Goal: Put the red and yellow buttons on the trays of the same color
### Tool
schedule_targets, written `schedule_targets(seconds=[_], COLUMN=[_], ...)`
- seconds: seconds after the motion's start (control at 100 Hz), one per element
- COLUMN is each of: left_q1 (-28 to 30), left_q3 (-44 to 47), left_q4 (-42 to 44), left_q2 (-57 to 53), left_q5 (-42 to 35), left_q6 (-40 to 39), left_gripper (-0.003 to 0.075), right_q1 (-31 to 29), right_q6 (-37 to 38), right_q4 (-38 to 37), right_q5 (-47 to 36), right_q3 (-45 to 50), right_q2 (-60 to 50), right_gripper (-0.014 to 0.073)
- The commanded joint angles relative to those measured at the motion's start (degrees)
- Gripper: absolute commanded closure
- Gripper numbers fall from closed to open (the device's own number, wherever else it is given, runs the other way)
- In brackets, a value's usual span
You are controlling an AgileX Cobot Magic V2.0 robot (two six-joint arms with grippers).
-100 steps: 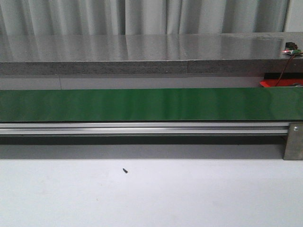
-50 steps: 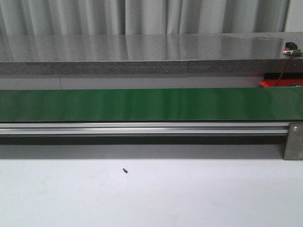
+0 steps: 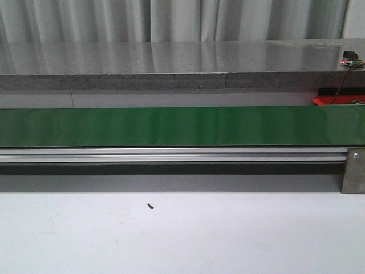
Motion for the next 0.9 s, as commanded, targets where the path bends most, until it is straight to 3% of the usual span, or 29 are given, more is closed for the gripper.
schedule_targets(seconds=[0.0, 0.13, 0.35, 0.89], left_q1=[-1.48, -2.59, -2.59, -2.59], left_q3=[2.14, 6.66, 15.33, 34.25], left_q4=[2.41, 9.96, 12.66, 10.34], left_q2=[-2.30, -6.67, -14.64, -32.54], left_q5=[-11.52, -13.90, -23.18, -28.00], left_q6=[-5.35, -15.57, -15.59, -15.59], left_gripper=[0.0740, 0.0740, 0.0740, 0.0740], right_q1=[0.06, 0.06, 0.06, 0.06], right_q6=[0.11, 0.11, 0.11, 0.11], right_q4=[-0.59, -0.59, -0.59, -0.59], right_q5=[-4.08, -4.08, -4.08, -4.08], right_q3=[-1.08, -1.08, -1.08, -1.08], right_q2=[-1.12, -1.12, -1.12, -1.07], right_gripper=[0.0660, 0.0660, 0.0660, 0.0660])
